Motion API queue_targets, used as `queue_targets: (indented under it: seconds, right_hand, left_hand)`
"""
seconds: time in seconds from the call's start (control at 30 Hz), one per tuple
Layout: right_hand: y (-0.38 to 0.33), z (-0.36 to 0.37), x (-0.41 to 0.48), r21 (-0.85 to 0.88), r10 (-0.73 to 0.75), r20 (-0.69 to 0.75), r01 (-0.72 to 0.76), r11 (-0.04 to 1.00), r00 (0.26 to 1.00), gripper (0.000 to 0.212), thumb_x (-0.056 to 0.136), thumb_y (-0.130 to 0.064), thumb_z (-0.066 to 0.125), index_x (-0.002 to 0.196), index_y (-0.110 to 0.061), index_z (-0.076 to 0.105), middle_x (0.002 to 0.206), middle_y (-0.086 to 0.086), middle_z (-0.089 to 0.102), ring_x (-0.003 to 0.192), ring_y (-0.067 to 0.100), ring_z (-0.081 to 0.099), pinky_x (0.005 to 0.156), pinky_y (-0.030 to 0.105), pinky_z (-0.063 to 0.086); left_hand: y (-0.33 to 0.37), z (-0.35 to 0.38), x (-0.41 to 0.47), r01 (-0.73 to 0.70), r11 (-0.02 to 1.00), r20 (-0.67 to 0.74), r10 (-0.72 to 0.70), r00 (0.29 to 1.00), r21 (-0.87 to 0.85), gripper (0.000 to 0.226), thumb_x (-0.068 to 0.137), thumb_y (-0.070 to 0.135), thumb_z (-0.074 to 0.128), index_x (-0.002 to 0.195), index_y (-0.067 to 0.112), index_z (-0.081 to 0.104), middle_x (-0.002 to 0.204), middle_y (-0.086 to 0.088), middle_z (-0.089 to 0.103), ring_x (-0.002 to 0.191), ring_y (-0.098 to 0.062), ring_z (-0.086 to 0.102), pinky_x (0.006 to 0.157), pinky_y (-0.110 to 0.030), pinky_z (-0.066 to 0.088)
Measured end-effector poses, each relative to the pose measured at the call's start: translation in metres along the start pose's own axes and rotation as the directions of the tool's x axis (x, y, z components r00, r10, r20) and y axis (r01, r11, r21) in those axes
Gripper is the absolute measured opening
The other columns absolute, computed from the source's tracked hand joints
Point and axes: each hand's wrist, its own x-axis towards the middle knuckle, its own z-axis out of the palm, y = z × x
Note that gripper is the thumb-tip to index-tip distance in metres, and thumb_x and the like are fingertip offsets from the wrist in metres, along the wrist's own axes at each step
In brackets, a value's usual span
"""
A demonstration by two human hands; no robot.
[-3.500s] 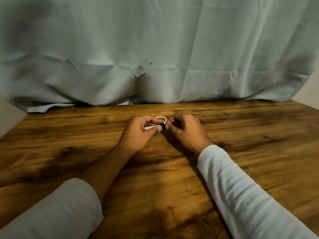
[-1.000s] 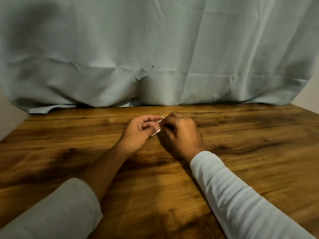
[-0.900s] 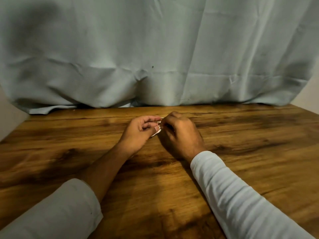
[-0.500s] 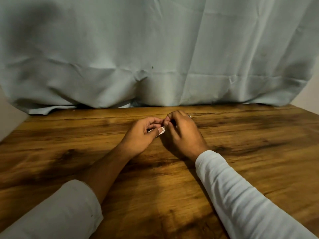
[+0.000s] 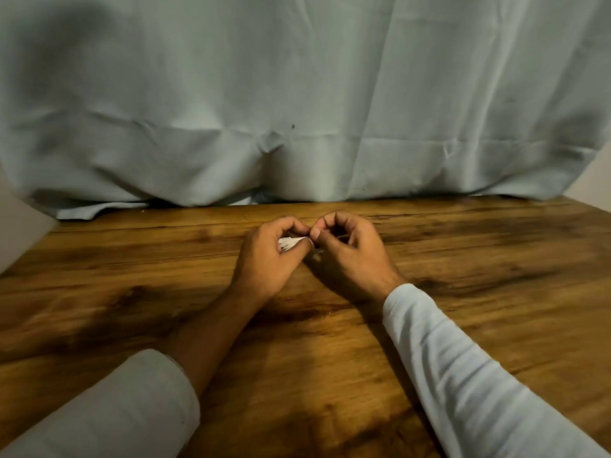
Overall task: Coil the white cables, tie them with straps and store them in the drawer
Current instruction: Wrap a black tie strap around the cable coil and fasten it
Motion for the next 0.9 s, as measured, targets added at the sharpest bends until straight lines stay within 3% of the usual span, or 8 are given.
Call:
queue_targets:
  seconds: [0.1,0.2,0.27,0.47,0.57,0.7,0.83,0.9]
  right_hand:
    - [-0.004,-0.002,-0.001,0.022,-0.018,0.004,0.018,1.0,1.0,0.004,0.091,-0.024,0.072,0.093,-0.02,0.072,0.091,0.011,0.074,0.087,0.036,0.067,0.082,0.062,0.055]
    - [-0.002,-0.007,-0.001,-0.013,-0.026,0.009,0.027,1.0,1.0,0.017,0.091,-0.015,0.076,0.106,-0.016,0.07,0.099,0.002,0.073,0.095,0.014,0.068,0.09,0.049,0.057]
    - [0.003,-0.01,-0.001,-0.131,-0.049,0.068,0.058,0.99,0.996,0.028,0.086,-0.021,0.08,0.112,-0.022,0.071,0.107,-0.006,0.073,0.103,0.009,0.068,0.093,0.044,0.057]
    - [0.004,-0.016,-0.001,-0.298,-0.099,0.099,0.125,0.946,0.99,0.021,0.087,-0.021,0.08,0.108,-0.023,0.076,0.101,-0.012,0.075,0.096,0.003,0.069,0.086,0.031,0.056]
    - [0.001,-0.017,-0.001,-0.344,-0.141,0.106,0.169,0.924,0.984,0.018,0.088,-0.025,0.08,0.106,-0.027,0.077,0.099,-0.015,0.075,0.094,0.004,0.068,0.083,0.032,0.056]
    - [-0.002,-0.018,-0.001,-0.419,-0.181,0.121,0.216,0.882,0.976,0.021,0.089,-0.026,0.078,0.11,-0.027,0.077,0.104,-0.015,0.075,0.101,0.006,0.065,0.089,0.031,0.052]
    - [-0.005,-0.02,-0.002,-0.328,-0.139,0.138,0.178,0.928,0.981,0.023,0.087,-0.014,0.08,0.107,-0.023,0.079,0.093,-0.019,0.075,0.09,-0.004,0.069,0.076,0.014,0.051]
    - [-0.007,-0.02,-0.003,-0.325,-0.143,0.138,0.181,0.928,0.98,0.023,0.086,-0.013,0.08,0.107,-0.022,0.08,0.093,-0.017,0.076,0.088,-0.005,0.07,0.076,0.012,0.05]
  left_hand:
    - [0.002,-0.002,0.001,-0.003,1.0,0.003,0.003,1.0,0.015,0.009,0.089,0.019,0.074,0.085,0.027,0.071,0.083,0.011,0.073,0.082,-0.005,0.068,0.072,-0.032,0.053]
    - [0.002,-0.005,0.003,0.021,0.999,-0.006,-0.021,1.0,-0.041,0.01,0.093,0.019,0.072,0.085,0.025,0.071,0.084,0.01,0.073,0.082,-0.009,0.068,0.072,-0.037,0.054]
    - [0.004,-0.006,0.003,0.028,0.997,0.008,-0.027,1.0,-0.075,0.01,0.094,0.016,0.071,0.086,0.022,0.073,0.085,0.008,0.074,0.083,-0.011,0.069,0.075,-0.041,0.056]
    - [0.006,-0.006,0.004,0.024,0.995,-0.049,-0.029,0.998,-0.101,0.005,0.091,0.015,0.076,0.091,0.02,0.078,0.089,0.008,0.078,0.086,-0.008,0.072,0.079,-0.031,0.058]
    - [0.007,-0.006,0.005,0.041,0.993,-0.108,-0.053,0.993,-0.107,0.008,0.088,0.013,0.079,0.086,0.021,0.077,0.084,0.008,0.076,0.081,-0.005,0.071,0.075,-0.023,0.055]
    - [0.004,-0.009,0.005,0.027,0.999,-0.1,-0.03,0.995,-0.031,0.003,0.092,0.019,0.074,0.089,0.02,0.073,0.086,0.008,0.075,0.083,-0.01,0.071,0.077,-0.04,0.06]
    - [0.002,-0.009,0.006,0.054,0.997,-0.061,-0.057,0.997,-0.048,0.005,0.095,0.02,0.071,0.09,0.022,0.07,0.082,0.003,0.073,0.078,-0.021,0.07,0.072,-0.05,0.059]
    - [0.002,-0.009,0.007,0.093,0.991,-0.052,-0.098,0.994,-0.098,0.005,0.095,0.019,0.07,0.09,0.019,0.069,0.082,-0.002,0.073,0.078,-0.03,0.069,0.072,-0.054,0.058]
